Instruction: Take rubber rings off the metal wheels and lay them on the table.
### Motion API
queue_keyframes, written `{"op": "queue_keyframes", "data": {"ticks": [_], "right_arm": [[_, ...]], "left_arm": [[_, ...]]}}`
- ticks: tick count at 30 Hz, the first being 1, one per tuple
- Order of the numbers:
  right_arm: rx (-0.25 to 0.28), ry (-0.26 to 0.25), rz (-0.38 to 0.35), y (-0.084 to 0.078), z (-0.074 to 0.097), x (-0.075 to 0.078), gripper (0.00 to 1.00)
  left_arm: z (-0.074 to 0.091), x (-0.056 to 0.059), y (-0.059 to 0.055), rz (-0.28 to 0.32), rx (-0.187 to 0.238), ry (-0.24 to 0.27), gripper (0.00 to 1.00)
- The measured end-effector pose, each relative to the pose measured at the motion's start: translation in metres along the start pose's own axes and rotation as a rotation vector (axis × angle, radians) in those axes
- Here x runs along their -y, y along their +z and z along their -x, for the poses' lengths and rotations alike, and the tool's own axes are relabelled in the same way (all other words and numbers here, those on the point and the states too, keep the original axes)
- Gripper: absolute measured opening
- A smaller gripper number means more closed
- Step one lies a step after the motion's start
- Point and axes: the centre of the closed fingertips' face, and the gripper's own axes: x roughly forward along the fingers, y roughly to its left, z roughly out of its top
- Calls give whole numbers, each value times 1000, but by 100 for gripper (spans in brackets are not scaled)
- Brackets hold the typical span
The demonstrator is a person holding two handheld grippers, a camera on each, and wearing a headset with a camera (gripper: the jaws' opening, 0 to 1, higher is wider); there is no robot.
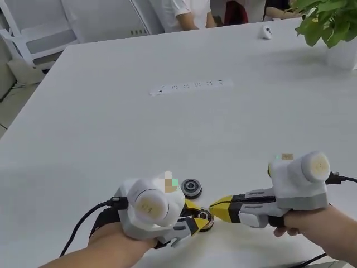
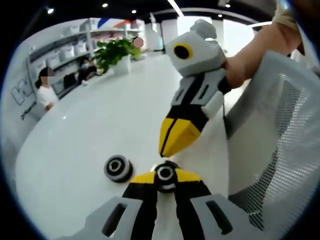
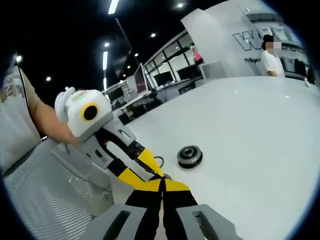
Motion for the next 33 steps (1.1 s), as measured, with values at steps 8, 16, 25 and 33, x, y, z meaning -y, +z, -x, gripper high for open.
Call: {"op": "queue_keyframes", "data": {"ticks": [8, 16, 25, 33], "right_arm": [[-14, 18, 77, -5, 1, -5, 17], [-98, 11, 196, -24, -6, -5, 27], [-127, 14, 272, -21, -17, -2, 25], [-137, 22, 299, -24, -22, -1, 27]], "left_arm": [[1, 0, -1, 3, 1, 0, 13], [1, -1, -1, 6, 4, 0, 13], [1, -2, -1, 10, 6, 1, 13], [1, -2, -1, 12, 8, 1, 13]]}}
